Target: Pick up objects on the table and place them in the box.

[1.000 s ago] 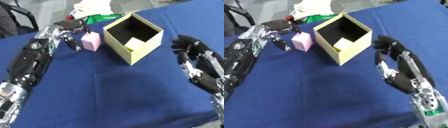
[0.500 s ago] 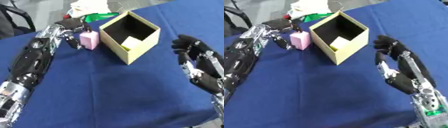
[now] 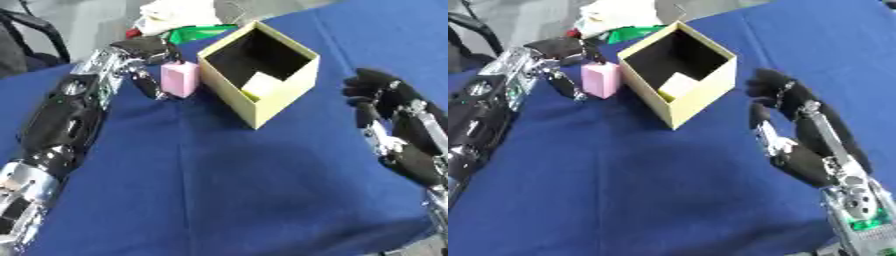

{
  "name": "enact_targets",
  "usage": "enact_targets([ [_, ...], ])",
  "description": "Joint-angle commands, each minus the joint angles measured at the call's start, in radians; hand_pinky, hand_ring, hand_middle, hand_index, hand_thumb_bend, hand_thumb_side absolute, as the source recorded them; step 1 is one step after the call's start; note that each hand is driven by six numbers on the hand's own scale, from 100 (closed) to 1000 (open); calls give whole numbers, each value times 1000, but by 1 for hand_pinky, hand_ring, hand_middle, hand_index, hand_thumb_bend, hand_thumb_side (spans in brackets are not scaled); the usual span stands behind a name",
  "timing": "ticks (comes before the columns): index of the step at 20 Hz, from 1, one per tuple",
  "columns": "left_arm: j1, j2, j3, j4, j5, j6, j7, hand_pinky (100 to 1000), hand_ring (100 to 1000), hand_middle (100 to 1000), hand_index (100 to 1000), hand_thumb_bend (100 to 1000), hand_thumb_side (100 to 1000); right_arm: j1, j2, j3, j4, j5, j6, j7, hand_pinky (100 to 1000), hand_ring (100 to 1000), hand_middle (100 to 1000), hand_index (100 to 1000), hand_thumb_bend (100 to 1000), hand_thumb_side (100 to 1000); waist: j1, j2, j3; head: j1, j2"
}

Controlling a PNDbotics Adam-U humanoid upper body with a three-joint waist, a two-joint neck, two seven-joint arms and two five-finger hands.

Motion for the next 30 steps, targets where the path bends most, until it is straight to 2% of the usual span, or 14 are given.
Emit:
enact_targets([
  [1,-23,23,3,-27,17,-7,-29,840,816,767,853,561,153,-9,-3,0,-11,3,-1,1,787,810,790,919,100,535,-10,-21,2,0,0],
  [9,-33,49,8,-58,65,-7,-104,846,824,776,852,572,156,-6,-3,-2,-10,4,-1,0,787,810,791,919,100,535,-10,-24,3,-1,5],
  [19,-34,60,8,-73,85,-4,-141,856,836,792,856,581,158,-6,-1,-2,-9,4,-2,3,788,809,790,919,100,533,-7,-23,-2,0,6],
  [30,-13,30,2,-11,75,-21,-115,834,806,738,820,483,105,-13,3,-1,-6,7,-4,5,788,809,789,918,100,537,-2,-8,-15,1,-5],
])
